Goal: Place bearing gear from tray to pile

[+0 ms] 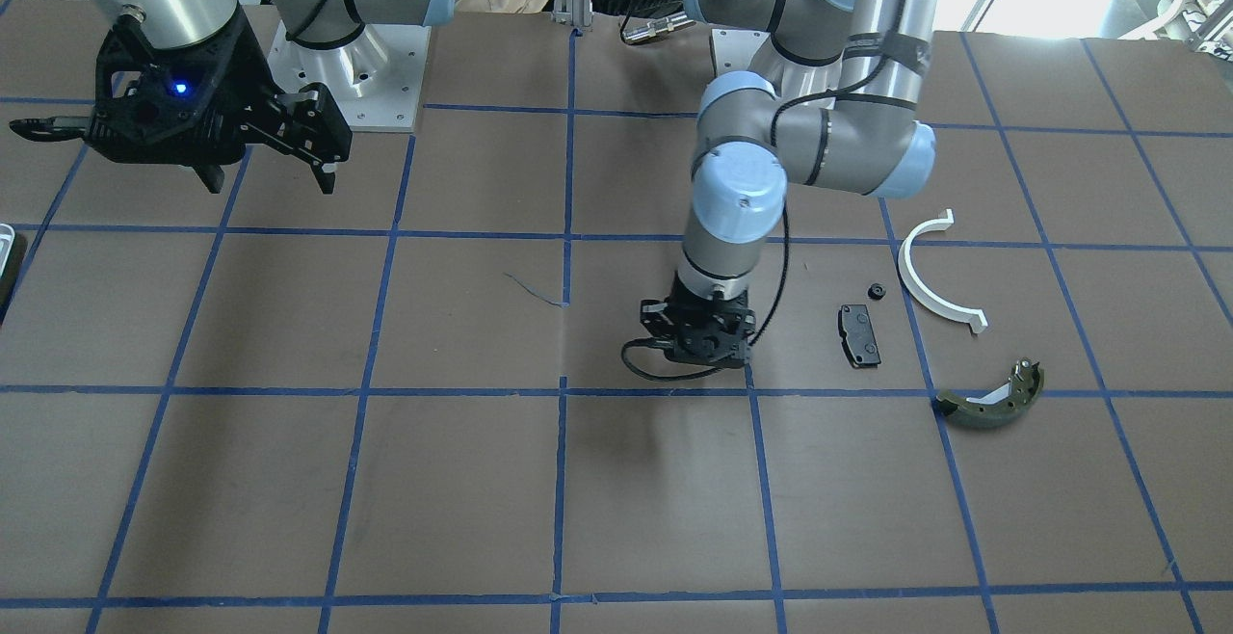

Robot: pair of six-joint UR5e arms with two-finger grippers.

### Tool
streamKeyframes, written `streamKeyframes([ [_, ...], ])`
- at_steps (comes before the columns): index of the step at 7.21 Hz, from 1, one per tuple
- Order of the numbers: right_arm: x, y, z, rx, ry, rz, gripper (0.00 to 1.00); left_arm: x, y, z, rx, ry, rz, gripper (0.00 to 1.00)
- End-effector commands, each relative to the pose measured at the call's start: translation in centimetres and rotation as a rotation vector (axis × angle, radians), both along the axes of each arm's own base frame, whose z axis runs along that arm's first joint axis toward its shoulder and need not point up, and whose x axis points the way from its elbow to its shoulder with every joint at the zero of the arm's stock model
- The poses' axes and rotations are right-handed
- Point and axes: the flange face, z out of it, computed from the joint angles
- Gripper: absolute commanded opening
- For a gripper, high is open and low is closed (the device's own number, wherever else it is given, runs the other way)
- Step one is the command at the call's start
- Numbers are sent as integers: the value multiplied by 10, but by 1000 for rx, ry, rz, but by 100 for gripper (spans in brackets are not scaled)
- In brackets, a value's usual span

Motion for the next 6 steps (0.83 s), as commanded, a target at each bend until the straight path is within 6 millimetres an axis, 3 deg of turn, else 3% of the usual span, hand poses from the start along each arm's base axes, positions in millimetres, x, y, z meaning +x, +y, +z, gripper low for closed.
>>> streamKeyframes([
  [1,-5,-5,4,-10,0,-10,100,133,-12,0,72,-63,-130,0],
  [2,-7,-4,-2,4,11,-10,100,185,-12,4,91,-113,-167,0],
  [3,-6,-3,-1,2,11,-8,100,220,-9,4,100,-113,-128,0],
  [6,-7,-5,3,-10,12,-7,100,239,3,-11,148,-99,-93,0],
])
